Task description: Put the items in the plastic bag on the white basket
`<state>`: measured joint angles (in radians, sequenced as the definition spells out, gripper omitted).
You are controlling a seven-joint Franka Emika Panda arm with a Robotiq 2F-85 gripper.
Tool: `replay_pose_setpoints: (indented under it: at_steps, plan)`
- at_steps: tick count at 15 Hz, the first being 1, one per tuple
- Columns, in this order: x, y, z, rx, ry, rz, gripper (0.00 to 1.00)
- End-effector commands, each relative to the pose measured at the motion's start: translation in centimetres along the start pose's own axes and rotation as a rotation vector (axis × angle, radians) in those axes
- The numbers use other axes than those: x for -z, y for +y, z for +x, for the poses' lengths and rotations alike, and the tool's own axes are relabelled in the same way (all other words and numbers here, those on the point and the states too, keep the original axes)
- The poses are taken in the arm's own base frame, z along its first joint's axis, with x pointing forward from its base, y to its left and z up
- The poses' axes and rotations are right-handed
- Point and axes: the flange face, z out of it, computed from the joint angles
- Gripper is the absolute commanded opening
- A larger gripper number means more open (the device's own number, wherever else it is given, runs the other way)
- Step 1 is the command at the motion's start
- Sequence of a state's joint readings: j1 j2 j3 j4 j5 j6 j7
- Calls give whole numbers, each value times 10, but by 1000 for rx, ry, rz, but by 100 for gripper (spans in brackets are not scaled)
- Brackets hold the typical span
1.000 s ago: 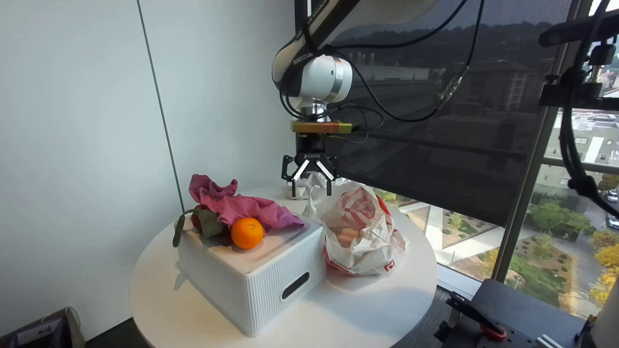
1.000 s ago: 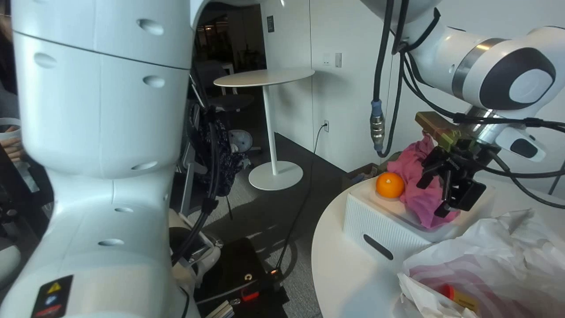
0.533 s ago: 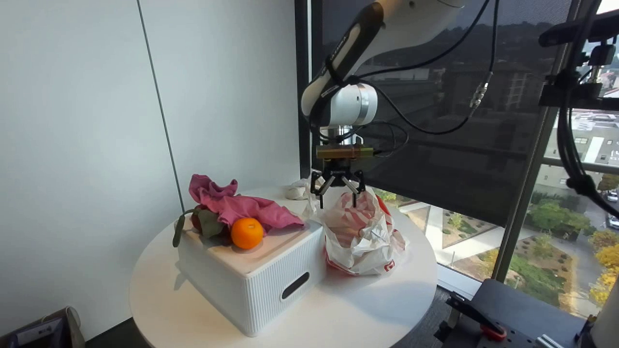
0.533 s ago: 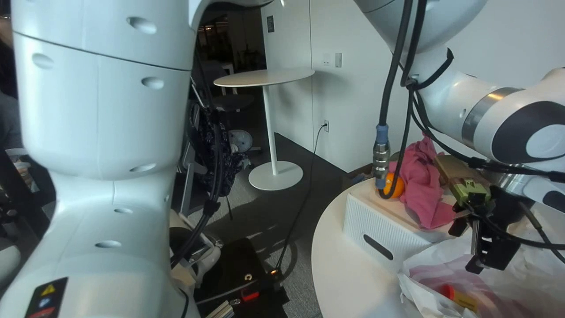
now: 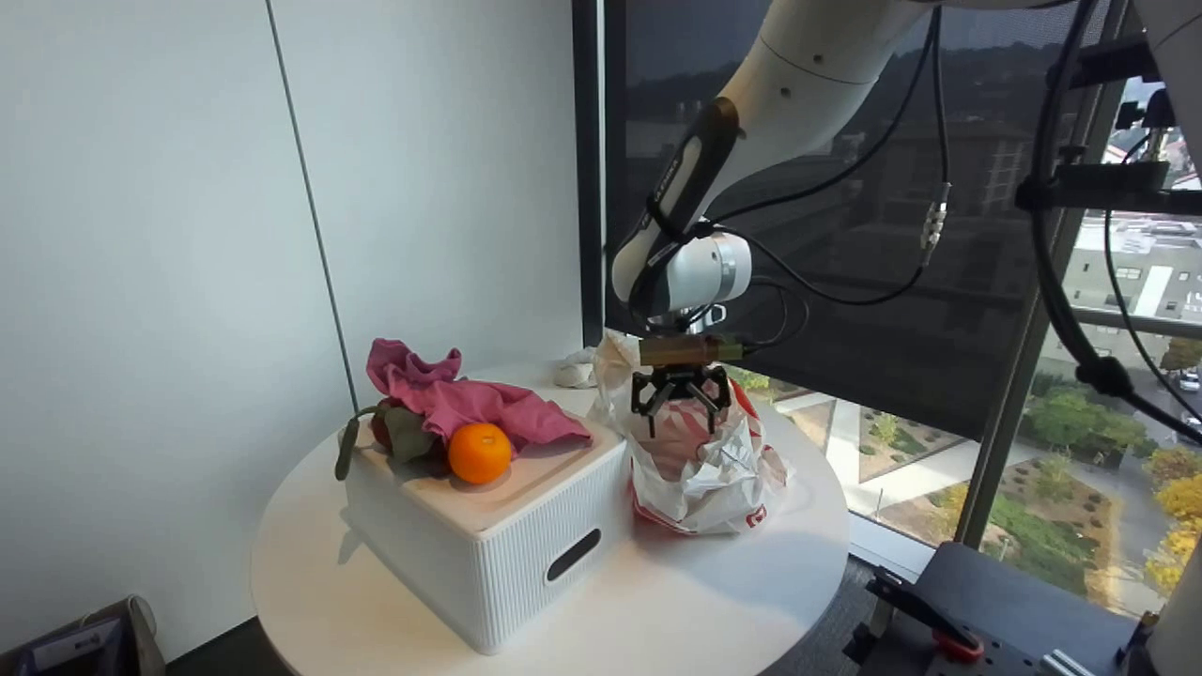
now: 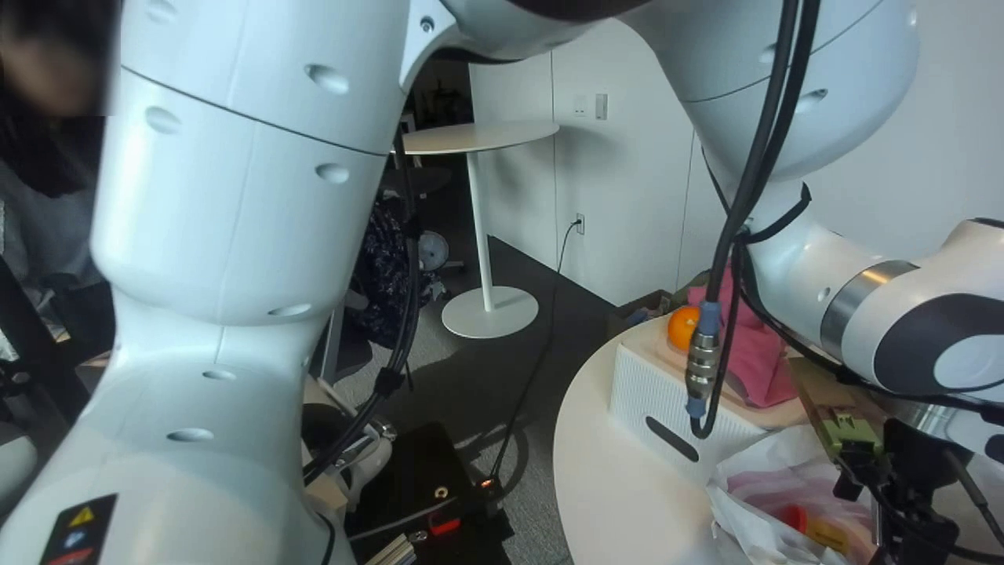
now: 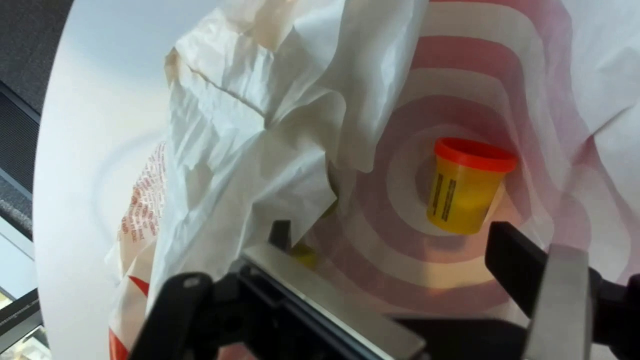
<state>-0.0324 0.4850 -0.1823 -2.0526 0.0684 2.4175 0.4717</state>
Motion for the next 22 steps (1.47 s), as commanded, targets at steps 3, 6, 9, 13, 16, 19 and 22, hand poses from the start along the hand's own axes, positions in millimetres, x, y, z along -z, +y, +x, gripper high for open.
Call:
replay_pose_setpoints:
  at_steps: [3,6,9,13,16,19,22]
  plan:
    - [-39,-15,28,-21,78,-24,100]
    - [-43,-24,41,-18,110,-21,100]
    - [-46,-29,51,-18,130,-26,100]
    - [-60,-10,60,-64,132,-79,100]
    - [-62,14,63,-123,136,-115,100]
    - [-58,30,66,-167,145,-129,100]
    - [-69,36,65,-196,137,-132,100]
